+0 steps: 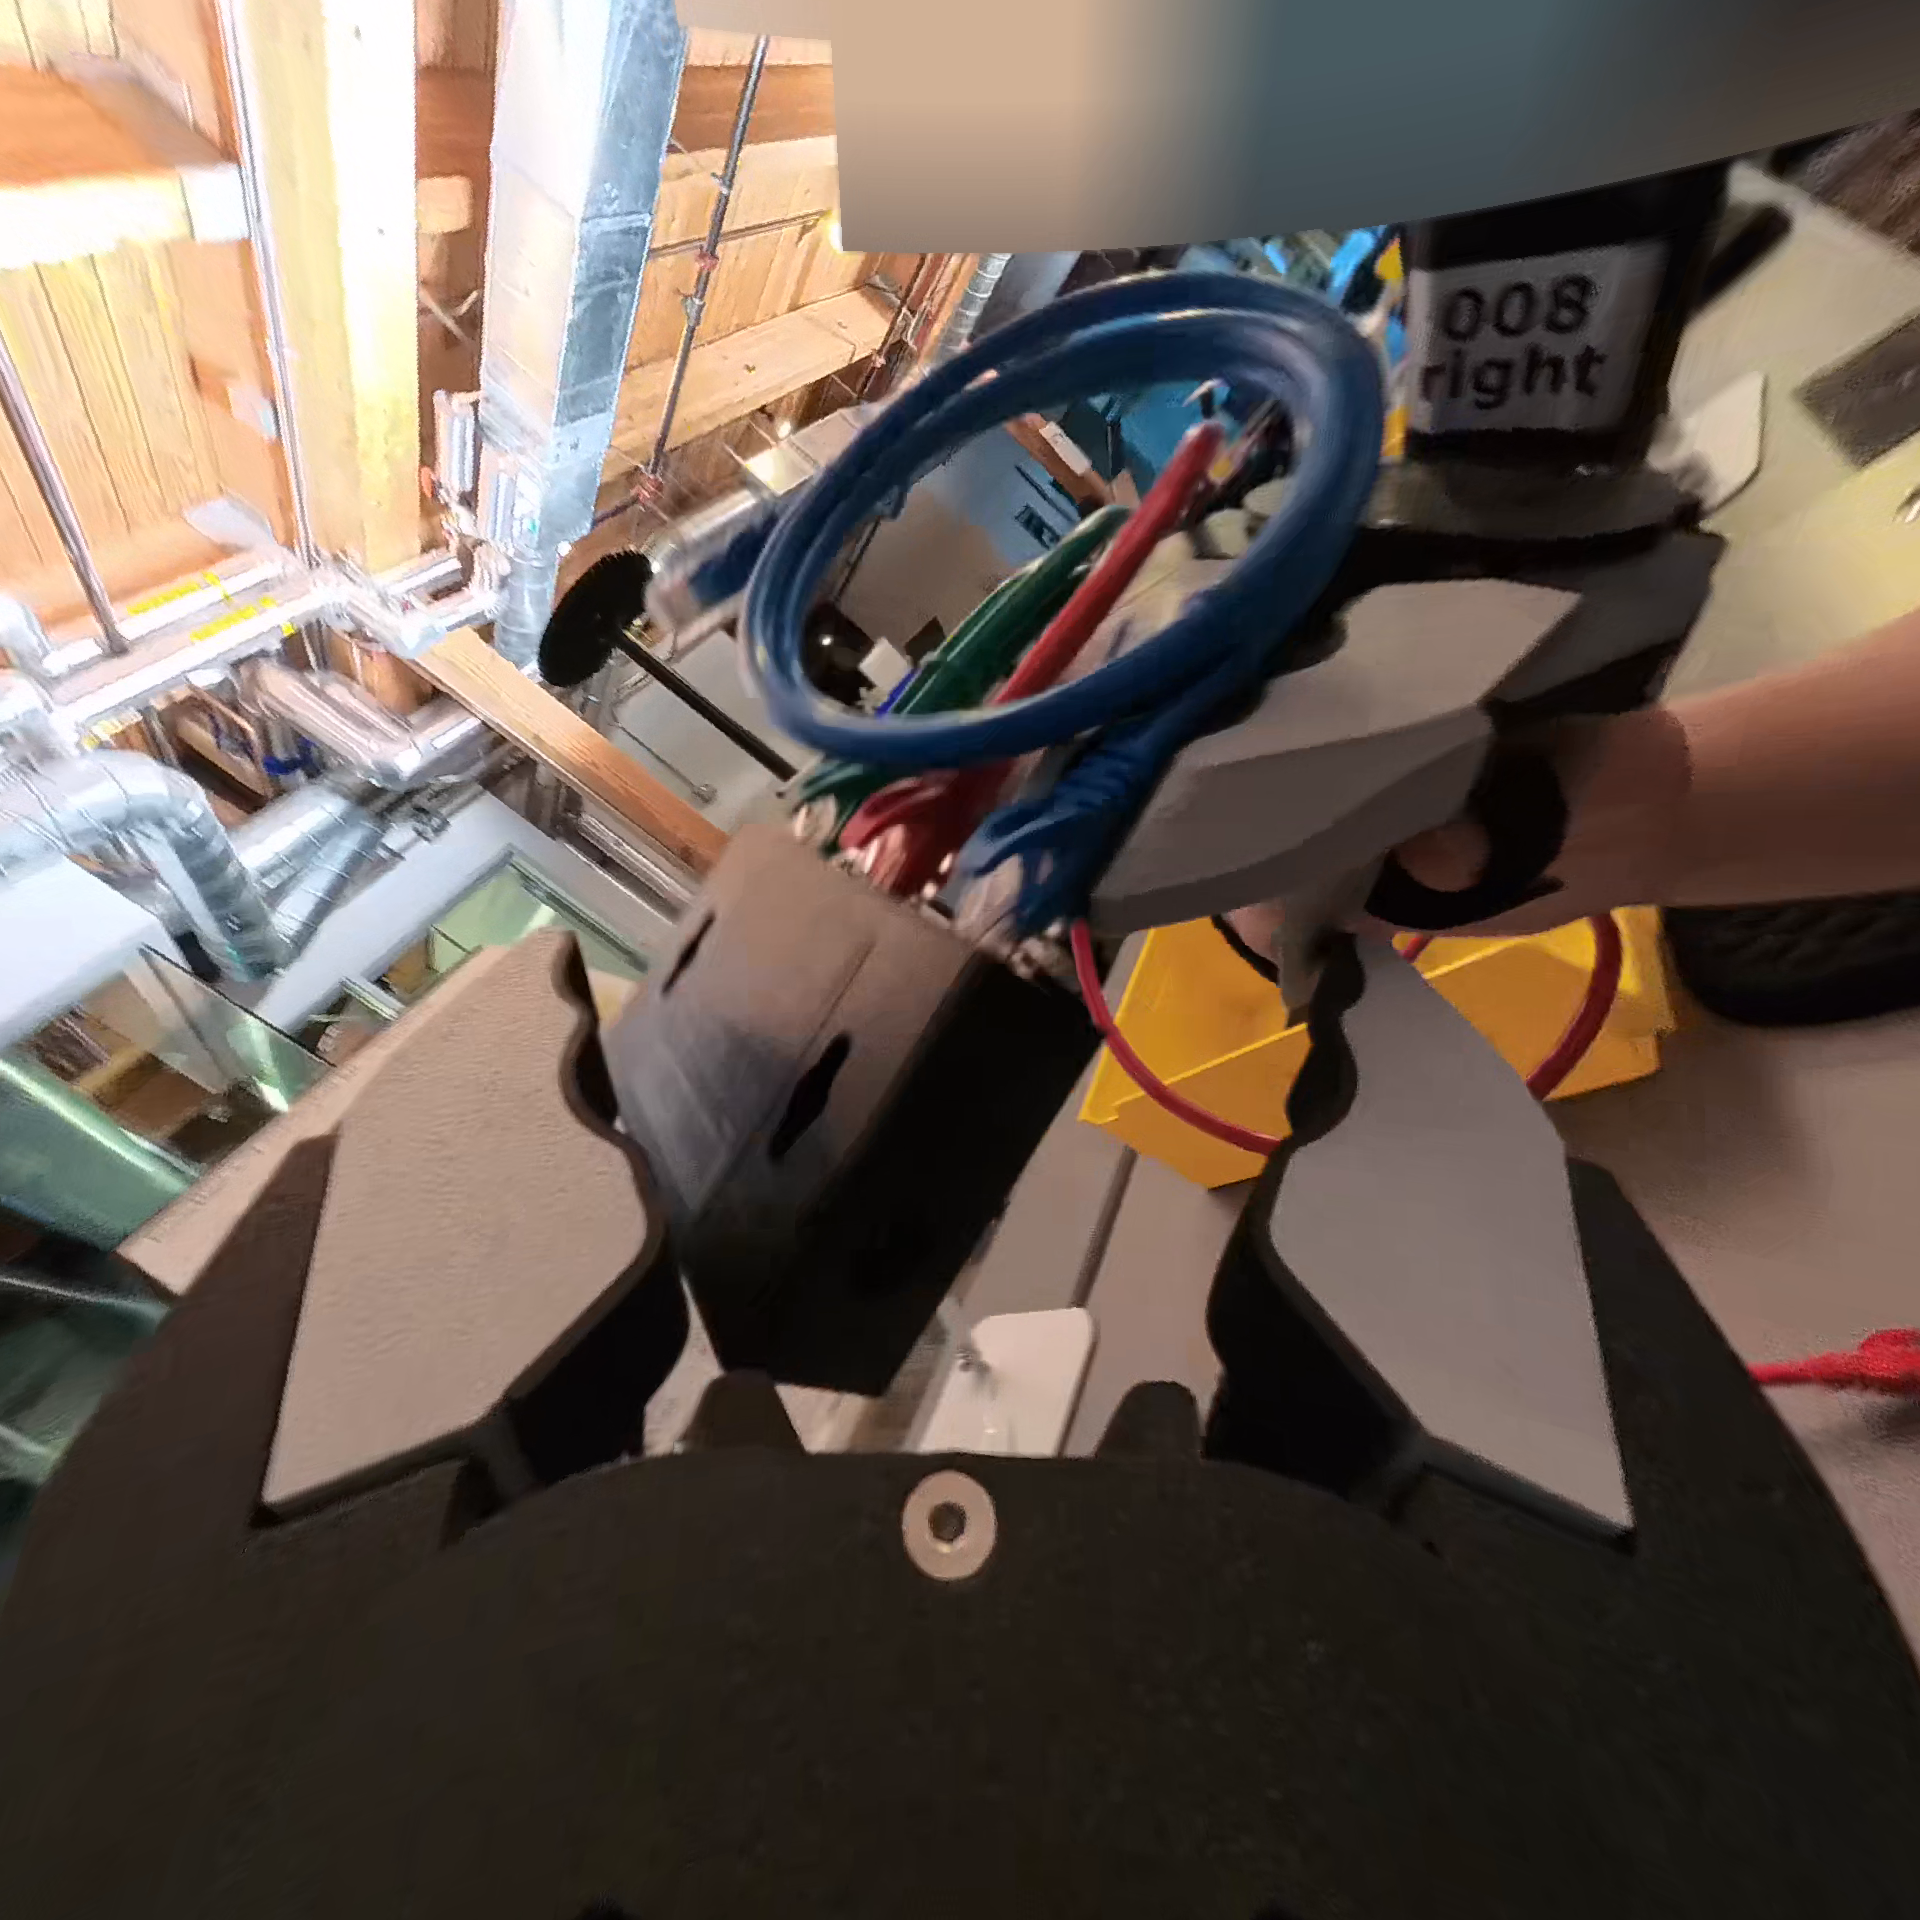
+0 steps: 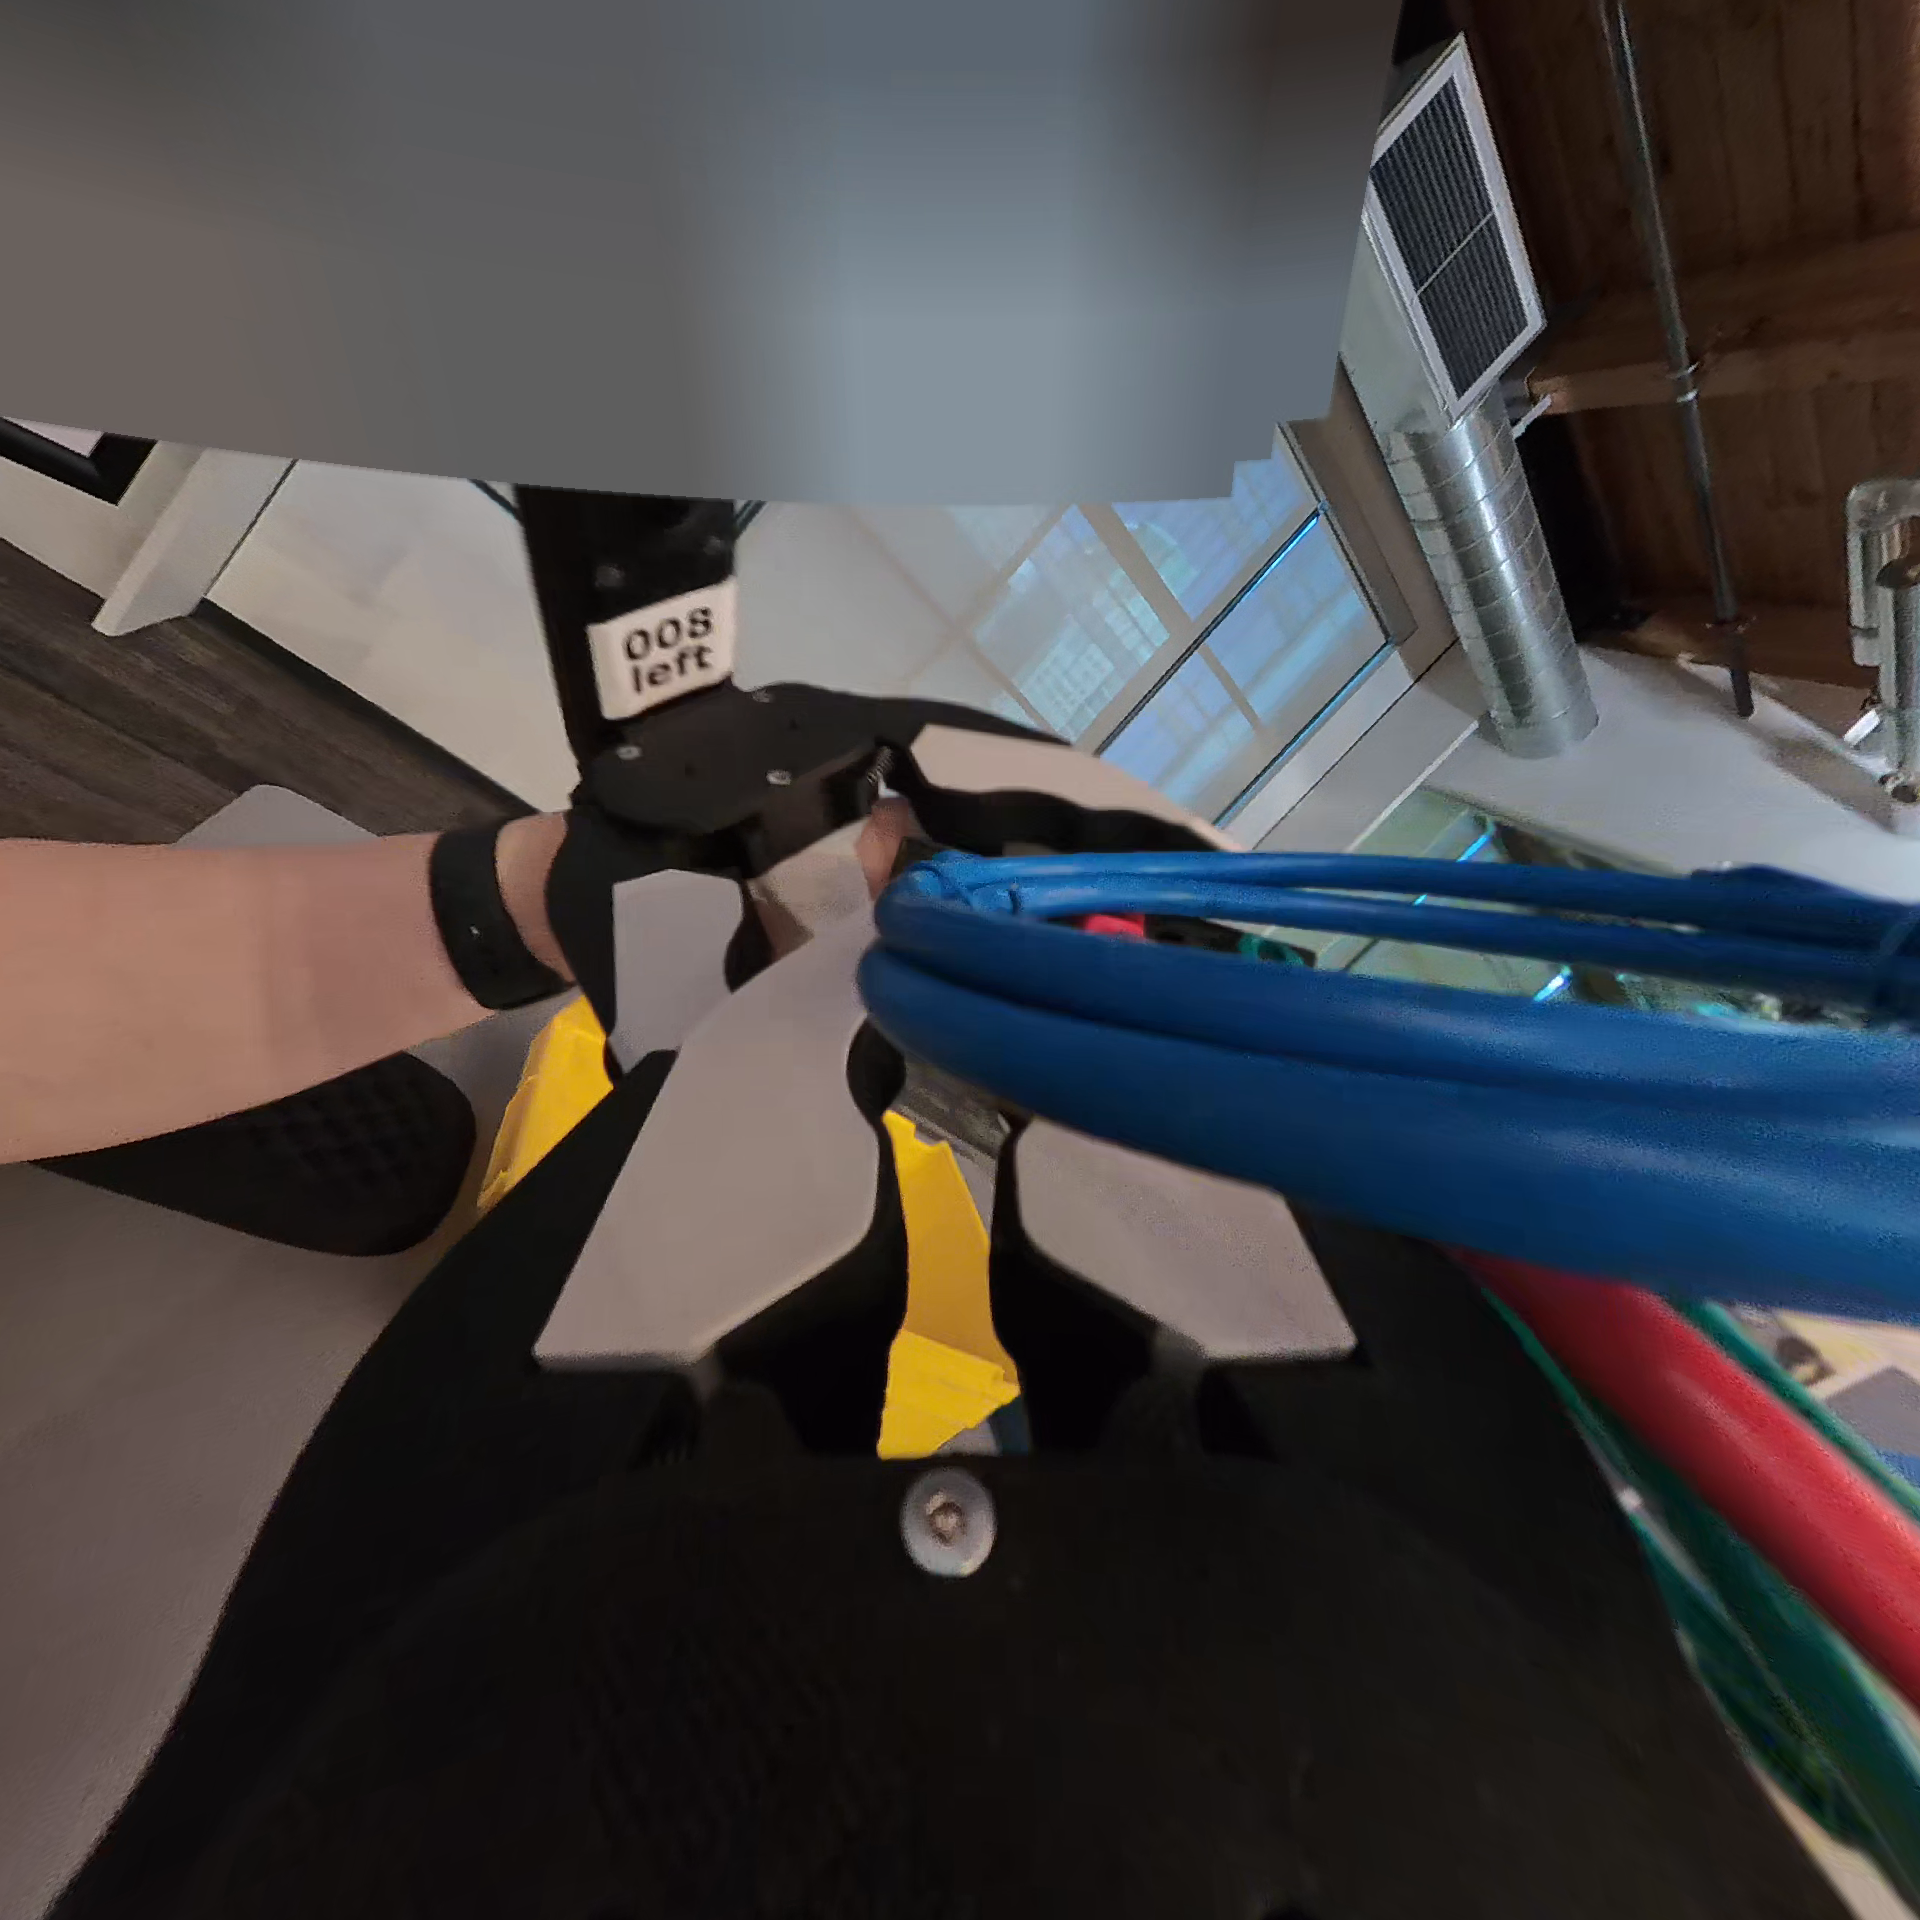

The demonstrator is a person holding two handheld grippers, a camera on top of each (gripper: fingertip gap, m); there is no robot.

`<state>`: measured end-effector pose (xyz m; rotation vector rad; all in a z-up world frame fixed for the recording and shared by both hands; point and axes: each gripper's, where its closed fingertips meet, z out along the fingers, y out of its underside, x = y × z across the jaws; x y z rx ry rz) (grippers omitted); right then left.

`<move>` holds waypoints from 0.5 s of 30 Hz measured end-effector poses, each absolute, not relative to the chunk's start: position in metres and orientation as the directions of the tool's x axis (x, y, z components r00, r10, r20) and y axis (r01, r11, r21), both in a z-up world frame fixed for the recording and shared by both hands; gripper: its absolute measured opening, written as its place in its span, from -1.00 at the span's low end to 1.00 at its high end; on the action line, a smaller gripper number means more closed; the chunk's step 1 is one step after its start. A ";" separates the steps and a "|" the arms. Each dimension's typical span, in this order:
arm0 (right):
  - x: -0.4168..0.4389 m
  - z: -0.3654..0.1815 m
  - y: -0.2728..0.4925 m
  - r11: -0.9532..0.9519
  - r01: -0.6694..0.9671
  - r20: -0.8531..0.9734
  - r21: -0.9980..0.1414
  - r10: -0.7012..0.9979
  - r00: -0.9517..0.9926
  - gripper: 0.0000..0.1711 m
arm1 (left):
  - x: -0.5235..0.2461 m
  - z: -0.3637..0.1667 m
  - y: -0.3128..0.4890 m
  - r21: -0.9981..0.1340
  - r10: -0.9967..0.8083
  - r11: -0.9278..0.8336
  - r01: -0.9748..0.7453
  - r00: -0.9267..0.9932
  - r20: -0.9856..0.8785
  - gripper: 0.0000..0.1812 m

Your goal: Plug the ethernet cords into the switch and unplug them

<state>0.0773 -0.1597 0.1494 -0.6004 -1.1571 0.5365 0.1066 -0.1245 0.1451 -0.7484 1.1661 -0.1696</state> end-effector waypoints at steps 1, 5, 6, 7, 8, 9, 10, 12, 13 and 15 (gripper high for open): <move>0.077 0.148 -0.157 0.714 -0.080 0.664 -0.695 0.681 0.307 -0.85 | 0.107 0.145 -0.126 -0.578 -0.450 0.767 -0.278 0.409 -0.794 0.40; 0.080 0.151 -0.160 0.724 -0.125 0.665 -0.679 0.678 0.314 -0.85 | 0.106 0.147 -0.122 -0.619 -0.475 0.731 -0.286 0.437 -0.764 0.47; 0.081 0.151 -0.161 0.736 -0.119 0.675 -0.667 0.664 0.321 -0.86 | 0.104 0.148 -0.120 -0.631 -0.486 0.725 -0.277 0.444 -0.753 0.48; 0.081 0.152 -0.163 0.750 -0.111 0.689 -0.652 0.648 0.325 -0.86 | 0.102 0.147 -0.118 -0.649 -0.505 0.712 -0.268 0.448 -0.738 0.49; 0.082 0.152 -0.165 0.763 -0.105 0.702 -0.638 0.632 0.328 -0.86 | 0.100 0.147 -0.117 -0.674 -0.532 0.694 -0.253 0.450 -0.717 0.49; 0.082 0.153 -0.166 0.773 -0.099 0.712 -0.626 0.619 0.331 -0.86 | 0.099 0.147 -0.118 -0.698 -0.565 0.677 -0.232 0.444 -0.696 0.49; 0.083 0.154 -0.168 0.779 -0.094 0.719 -0.619 0.611 0.332 -0.85 | 0.097 0.146 -0.118 -0.713 -0.587 0.667 -0.216 0.438 -0.681 0.50; 0.084 0.156 -0.170 0.785 -0.091 0.725 -0.613 0.605 0.330 -0.86 | 0.091 0.143 -0.109 -0.680 -0.532 0.679 -0.277 0.453 -0.715 0.47; 0.085 0.157 -0.170 0.786 -0.090 0.726 -0.612 0.603 0.330 -0.86 | 0.087 0.139 -0.102 -0.636 -0.470 0.687 -0.351 0.453 -0.758 0.47; 0.085 0.158 -0.170 0.780 -0.092 0.720 -0.619 0.610 0.332 -0.85 | 0.081 0.140 -0.090 -0.557 -0.343 0.691 -0.461 0.469 -0.814 0.39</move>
